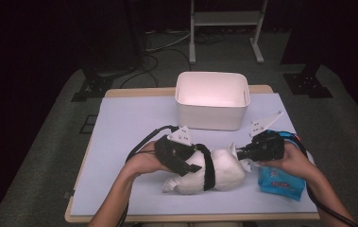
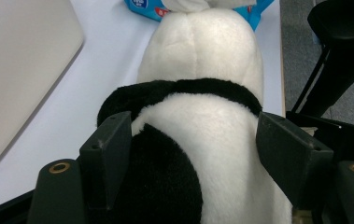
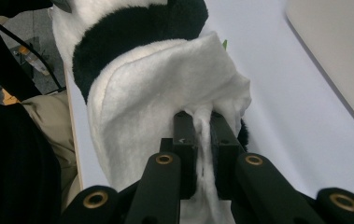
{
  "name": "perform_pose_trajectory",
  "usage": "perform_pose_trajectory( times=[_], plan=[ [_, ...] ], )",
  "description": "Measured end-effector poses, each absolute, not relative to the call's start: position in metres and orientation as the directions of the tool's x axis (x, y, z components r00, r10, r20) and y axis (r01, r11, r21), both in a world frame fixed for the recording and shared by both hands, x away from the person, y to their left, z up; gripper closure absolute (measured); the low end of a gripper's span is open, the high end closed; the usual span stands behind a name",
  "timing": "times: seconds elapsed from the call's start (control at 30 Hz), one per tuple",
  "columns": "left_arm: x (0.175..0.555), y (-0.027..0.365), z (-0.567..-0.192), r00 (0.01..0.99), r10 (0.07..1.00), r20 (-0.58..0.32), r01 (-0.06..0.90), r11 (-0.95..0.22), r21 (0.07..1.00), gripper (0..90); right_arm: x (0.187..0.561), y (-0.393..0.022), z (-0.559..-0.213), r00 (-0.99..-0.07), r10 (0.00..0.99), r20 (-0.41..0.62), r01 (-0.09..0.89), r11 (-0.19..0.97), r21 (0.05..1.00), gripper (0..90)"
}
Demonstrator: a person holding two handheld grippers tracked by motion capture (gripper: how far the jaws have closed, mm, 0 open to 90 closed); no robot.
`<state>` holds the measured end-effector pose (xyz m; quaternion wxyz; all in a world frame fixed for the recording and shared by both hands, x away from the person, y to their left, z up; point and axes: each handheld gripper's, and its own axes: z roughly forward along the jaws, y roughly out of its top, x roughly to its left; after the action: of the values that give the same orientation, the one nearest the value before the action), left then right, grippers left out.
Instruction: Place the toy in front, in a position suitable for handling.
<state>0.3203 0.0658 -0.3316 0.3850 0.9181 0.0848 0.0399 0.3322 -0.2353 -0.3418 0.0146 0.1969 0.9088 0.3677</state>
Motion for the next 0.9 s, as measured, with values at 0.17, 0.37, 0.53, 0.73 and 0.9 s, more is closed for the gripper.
perform_pose_trajectory(
  times=[0.17,0.37,0.53,0.73,0.9],
  plan=[
    [0.321,0.066,-0.334,0.983,0.185,-0.002,0.131,-0.691,0.711,28.1,0.331,-0.23,-0.336,-0.93,0.359,0.082,0.314,0.659,0.683,83.3],
    [0.321,0.065,-0.336,0.984,0.176,-0.006,0.128,-0.689,0.713,28.1,0.332,-0.216,-0.325,-0.943,0.328,0.05,0.273,0.681,0.679,83.1],
    [0.321,0.065,-0.336,0.984,0.176,-0.006,0.128,-0.69,0.713,28.1,0.334,-0.199,-0.321,-0.953,0.3,0.032,0.243,0.702,0.669,83.1],
    [0.321,0.065,-0.337,0.983,0.182,-0.007,0.131,-0.681,0.72,28.0,0.335,-0.195,-0.325,-0.954,0.299,0.026,0.247,0.729,0.638,83.2],
    [0.32,0.067,-0.335,0.984,0.18,-0.007,0.128,-0.671,0.73,27.4,0.338,-0.208,-0.334,-0.944,0.319,0.081,0.29,0.69,0.663,83.2]
  ],
)
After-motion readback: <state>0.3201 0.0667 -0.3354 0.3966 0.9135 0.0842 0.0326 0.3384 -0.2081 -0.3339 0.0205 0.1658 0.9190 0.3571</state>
